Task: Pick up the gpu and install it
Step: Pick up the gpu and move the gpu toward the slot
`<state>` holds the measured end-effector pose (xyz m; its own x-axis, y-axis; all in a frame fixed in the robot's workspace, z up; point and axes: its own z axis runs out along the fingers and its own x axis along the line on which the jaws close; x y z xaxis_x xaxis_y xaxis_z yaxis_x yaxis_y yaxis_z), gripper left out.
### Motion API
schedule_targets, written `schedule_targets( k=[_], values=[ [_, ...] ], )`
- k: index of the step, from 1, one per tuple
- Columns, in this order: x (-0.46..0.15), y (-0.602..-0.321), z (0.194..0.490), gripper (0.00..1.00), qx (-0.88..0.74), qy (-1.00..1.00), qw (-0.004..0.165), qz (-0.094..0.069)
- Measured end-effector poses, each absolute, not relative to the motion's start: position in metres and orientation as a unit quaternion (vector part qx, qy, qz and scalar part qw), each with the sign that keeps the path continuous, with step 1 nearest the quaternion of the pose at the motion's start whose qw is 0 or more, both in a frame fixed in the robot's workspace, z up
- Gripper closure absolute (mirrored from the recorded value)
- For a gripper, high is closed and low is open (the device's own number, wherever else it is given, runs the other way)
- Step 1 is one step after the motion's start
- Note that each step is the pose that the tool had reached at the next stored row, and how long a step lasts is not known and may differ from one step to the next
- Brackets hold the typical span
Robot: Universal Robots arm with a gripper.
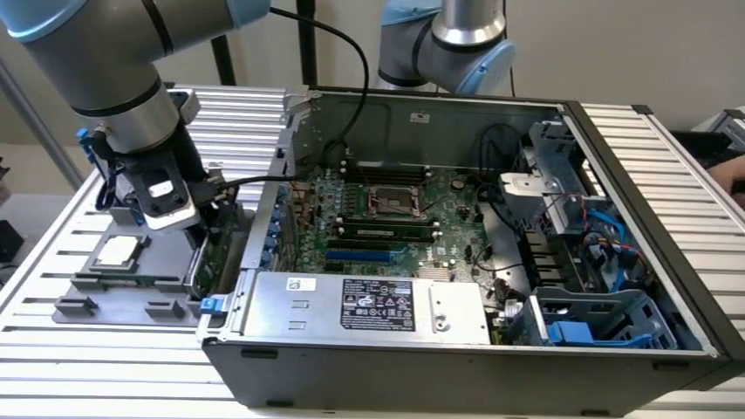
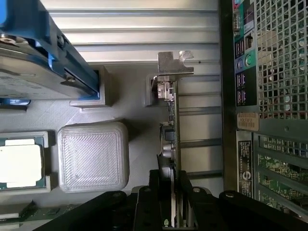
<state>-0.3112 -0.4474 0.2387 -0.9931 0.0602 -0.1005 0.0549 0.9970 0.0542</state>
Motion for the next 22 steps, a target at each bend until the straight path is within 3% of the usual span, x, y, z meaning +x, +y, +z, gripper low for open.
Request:
schedule_targets(
  k=[22],
  values=[
    [-0.3126,-0.4512,0.2422,1.00,0.018,0.999,0.040,0.028]
  ],
)
